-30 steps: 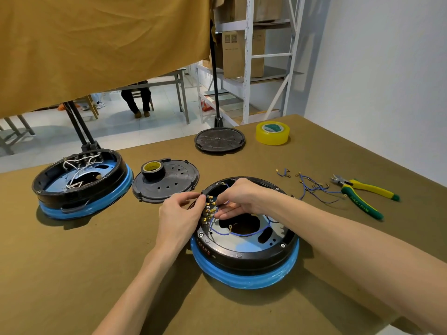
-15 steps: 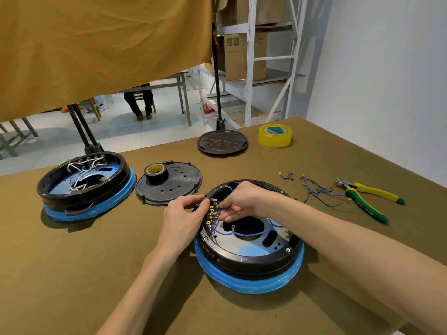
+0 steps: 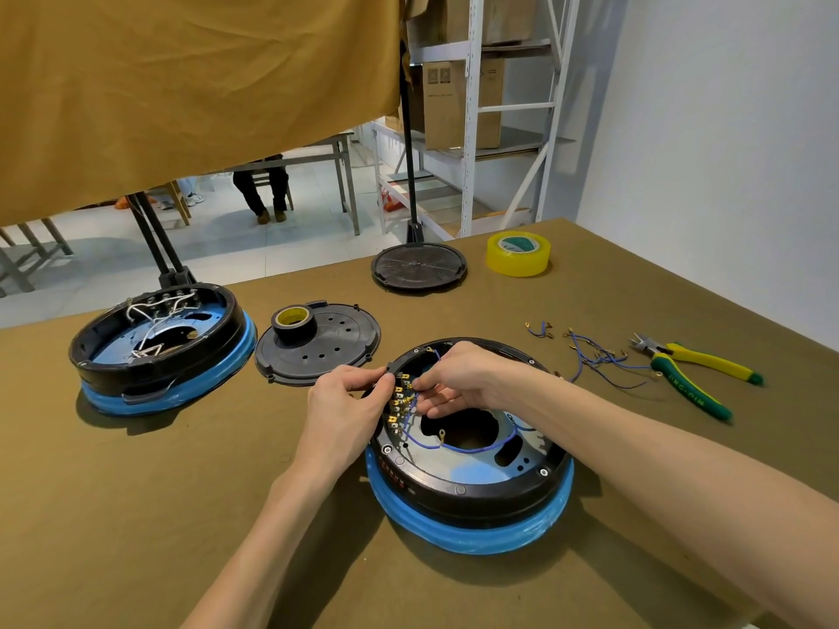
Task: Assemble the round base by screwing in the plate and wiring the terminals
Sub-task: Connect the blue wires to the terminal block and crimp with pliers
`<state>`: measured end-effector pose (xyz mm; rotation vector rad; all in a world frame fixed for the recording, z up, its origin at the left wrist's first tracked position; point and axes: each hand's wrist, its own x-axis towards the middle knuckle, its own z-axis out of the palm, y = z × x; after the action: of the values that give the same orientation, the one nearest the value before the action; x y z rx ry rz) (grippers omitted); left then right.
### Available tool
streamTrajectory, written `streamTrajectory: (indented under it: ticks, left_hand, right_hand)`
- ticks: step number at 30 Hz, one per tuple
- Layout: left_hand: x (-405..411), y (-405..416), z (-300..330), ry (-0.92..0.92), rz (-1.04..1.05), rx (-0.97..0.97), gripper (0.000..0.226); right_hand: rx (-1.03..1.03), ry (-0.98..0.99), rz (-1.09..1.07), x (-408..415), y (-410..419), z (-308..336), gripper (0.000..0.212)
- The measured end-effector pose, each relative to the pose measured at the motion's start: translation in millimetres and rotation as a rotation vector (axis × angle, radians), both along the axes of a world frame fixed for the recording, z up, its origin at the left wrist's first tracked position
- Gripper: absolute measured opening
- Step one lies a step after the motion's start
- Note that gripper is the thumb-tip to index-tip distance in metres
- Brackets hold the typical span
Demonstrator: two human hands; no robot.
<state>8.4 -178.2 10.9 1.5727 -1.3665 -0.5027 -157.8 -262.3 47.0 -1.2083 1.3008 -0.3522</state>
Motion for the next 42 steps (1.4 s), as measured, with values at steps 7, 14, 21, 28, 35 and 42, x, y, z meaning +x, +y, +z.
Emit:
streamTrajectory:
  ticks: [7, 14, 21, 28, 35, 42]
  left_hand:
    - [0.9, 0.2, -3.4, 0.015, -0.009, -0.019, 0.022]
    - [3.8, -1.6, -6.8, 0.017, -0.027, -0.016, 0.023]
    - [3.4, -2.2, -8.1, 0.068, -0.026, -0.014, 0.022]
    - [2.8, -2.6, -9.1, 0.079, -0.02, -0.017, 0.023]
    - [3.0, -2.5, -9.4, 0.047, -0.016, -0.021, 0.024]
    - [3.3, -2.3, -7.4, -0.001, -0.007, -0.019, 0.025]
  right_hand:
    - [-0.021, 0.021, 0.007, -0.3, 0.3, 0.5, 0.013]
    - [-0.066, 0.04, 0.002, 0.5, 1.9, -2.8, 0.012]
    - [-0.103, 0.074, 0.0, 0.5, 1.4, -4.1, 0.01]
    - [-0.105, 0.092, 0.014, 1.7, 0.2, -3.7, 0.01]
    - [-0.105, 0.164, 0.067, 1.1, 2.1, 1.4, 0.011]
    - [-0.09, 0.245, 0.085, 3.9, 5.1, 9.7, 0.01]
